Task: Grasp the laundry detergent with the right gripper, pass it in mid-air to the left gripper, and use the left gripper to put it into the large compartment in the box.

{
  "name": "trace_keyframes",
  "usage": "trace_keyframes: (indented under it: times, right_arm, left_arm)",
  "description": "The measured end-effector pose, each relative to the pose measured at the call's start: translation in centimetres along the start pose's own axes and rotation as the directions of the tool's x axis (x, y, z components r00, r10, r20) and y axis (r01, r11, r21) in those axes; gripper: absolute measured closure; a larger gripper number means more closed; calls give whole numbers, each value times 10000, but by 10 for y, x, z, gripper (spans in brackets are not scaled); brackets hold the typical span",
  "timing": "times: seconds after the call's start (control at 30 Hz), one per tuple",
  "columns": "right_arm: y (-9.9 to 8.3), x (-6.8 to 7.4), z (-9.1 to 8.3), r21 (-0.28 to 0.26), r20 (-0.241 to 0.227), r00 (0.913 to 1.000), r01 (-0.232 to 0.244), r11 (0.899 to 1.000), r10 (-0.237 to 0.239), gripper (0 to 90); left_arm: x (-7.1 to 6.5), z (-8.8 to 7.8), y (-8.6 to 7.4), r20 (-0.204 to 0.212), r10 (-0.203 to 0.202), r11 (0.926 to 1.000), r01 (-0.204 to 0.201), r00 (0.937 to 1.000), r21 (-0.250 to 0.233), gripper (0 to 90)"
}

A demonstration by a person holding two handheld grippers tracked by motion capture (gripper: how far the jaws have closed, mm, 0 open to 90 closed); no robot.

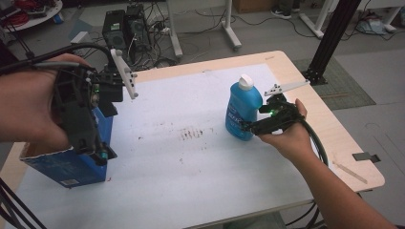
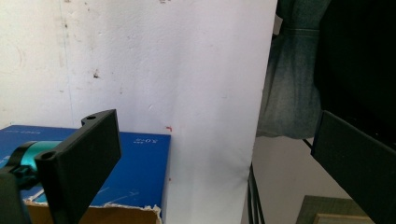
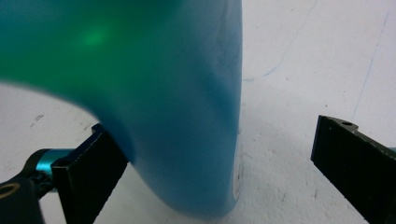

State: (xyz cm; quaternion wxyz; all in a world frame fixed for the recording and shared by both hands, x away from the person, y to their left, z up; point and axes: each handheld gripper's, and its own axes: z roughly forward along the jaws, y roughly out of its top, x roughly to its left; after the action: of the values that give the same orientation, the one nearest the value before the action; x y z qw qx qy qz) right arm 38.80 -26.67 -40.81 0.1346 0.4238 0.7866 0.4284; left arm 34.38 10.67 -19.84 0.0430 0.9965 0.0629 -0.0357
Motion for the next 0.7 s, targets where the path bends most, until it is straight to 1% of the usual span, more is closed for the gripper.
trace_keyframes:
  times: [0.1, 0.13, 0.23, 0.27, 0.3, 0.33, 0.37, 0.4, 0.43, 0.47, 0.5, 0.53, 0.63, 0.7]
  right_arm:
    - [-1, 0, 2, -125, 56, 10000, -51, 9999, 52, 34]
    - [-3, 1, 5, -372, 158, 9998, -110, 9992, 116, 33]
    - [-5, 1, 7, -480, 182, 9996, -191, 9987, 200, 33]
    - [-6, 2, 8, -536, 212, 9996, -201, 9984, 212, 33]
    - [-7, 4, 11, -709, 324, 9992, -191, 9973, 215, 24]
    - [-7, 4, 11, -709, 324, 9992, -191, 9973, 215, 24]
    - [-7, 4, 12, -835, 372, 9990, -209, 9963, 241, 24]
    - [-7, 5, 13, -1072, 416, 9986, -285, 9938, 331, 25]
    - [-8, 5, 14, -1163, 436, 9984, -298, 9928, 351, 25]
    - [-8, 6, 15, -1290, 412, 9981, -402, 9908, 459, 25]
    - [-8, 6, 15, -1290, 412, 9981, -402, 9908, 459, 25]
    - [-9, 5, 17, -1451, 313, 9976, -568, 9878, 620, 25]
    - [-11, 5, 18, -1636, 355, 9957, -788, 9834, 857, 25]
    - [-13, 5, 19, -1663, 295, 9942, -968, 9813, 1031, 25]
  left_arm:
    - [-1, -1, 0, -15, 10, 10000, -10, 10000, -30, 17]
    - [0, -2, 0, -51, -8, 10000, 7, 10000, -78, 17]
    - [0, -2, 0, -38, 3, 10000, -4, 10000, -87, 17]
    - [0, -2, -1, -42, -2, 10000, 2, 10000, -56, 17]
    - [1, -2, -1, -44, -30, 10000, 29, 10000, -57, 17]
    - [1, -2, -1, -44, -30, 10000, 29, 10000, -57, 17]
    - [1, -2, -1, -21, -7, 10000, 7, 10000, -18, 17]
    - [0, -2, -1, -30, -9, 10000, 9, 10000, -20, 17]
    - [0, -2, -1, -30, -9, 10000, 9, 10000, -20, 17]
    - [0, -2, -1, -30, -7, 10000, 7, 10000, -53, 17]
    - [0, -2, -1, -30, -7, 10000, 7, 10000, -53, 17]
    - [0, -3, -1, -49, -8, 10000, 8, 10000, -33, 17]
    - [-1, -3, -1, -51, -26, 10000, 26, 10000, -44, 17]
    - [-1, -4, -2, -54, 3, 10000, -3, 10000, -53, 17]
